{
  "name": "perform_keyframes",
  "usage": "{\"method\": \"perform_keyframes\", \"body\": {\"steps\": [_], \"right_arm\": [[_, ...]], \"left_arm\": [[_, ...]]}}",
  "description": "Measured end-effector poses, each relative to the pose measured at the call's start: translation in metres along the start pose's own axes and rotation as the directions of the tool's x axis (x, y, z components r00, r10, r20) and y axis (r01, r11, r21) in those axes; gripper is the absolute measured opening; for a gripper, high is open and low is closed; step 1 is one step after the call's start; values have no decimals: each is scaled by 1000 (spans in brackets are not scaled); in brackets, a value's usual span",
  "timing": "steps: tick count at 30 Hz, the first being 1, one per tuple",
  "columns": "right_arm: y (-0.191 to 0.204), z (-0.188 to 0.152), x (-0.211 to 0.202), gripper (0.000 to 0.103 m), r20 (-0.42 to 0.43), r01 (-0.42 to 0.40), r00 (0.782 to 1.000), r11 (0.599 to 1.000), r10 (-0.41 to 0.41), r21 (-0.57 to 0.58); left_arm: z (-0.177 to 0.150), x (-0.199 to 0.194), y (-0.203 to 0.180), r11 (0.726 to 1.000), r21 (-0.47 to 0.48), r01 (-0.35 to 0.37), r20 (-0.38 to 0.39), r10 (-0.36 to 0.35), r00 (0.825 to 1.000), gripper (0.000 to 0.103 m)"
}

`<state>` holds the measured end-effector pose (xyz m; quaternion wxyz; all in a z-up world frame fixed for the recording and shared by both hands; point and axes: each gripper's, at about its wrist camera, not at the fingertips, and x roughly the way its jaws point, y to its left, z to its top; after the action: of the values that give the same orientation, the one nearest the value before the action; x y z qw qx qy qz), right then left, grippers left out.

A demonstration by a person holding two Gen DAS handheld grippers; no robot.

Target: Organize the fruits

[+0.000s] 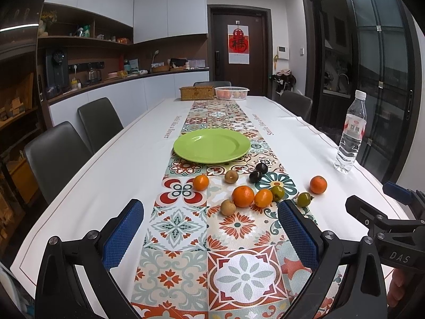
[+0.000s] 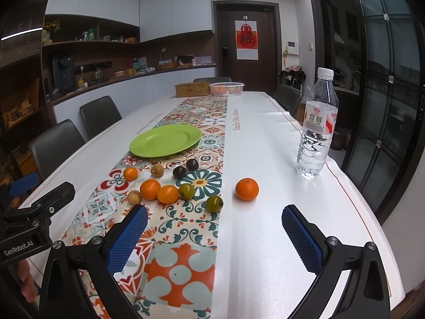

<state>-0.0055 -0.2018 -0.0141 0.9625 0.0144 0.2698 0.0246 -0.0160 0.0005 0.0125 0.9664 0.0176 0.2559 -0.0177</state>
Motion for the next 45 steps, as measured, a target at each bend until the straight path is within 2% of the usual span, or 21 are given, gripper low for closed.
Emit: {"method": "perform_keyframes", "body": {"steps": [32,45], "right_arm": [[4,1,-4,102,2,0,1000,1000,0,-7],[4,-2,14,102,-24,-9,1000,1000,9,-27]], "left_arm": [[0,-4,1,1000,4,13,23,-13,1000,103],[-5,16,2,1000,12,15,-18,-14,1000,103]]}}
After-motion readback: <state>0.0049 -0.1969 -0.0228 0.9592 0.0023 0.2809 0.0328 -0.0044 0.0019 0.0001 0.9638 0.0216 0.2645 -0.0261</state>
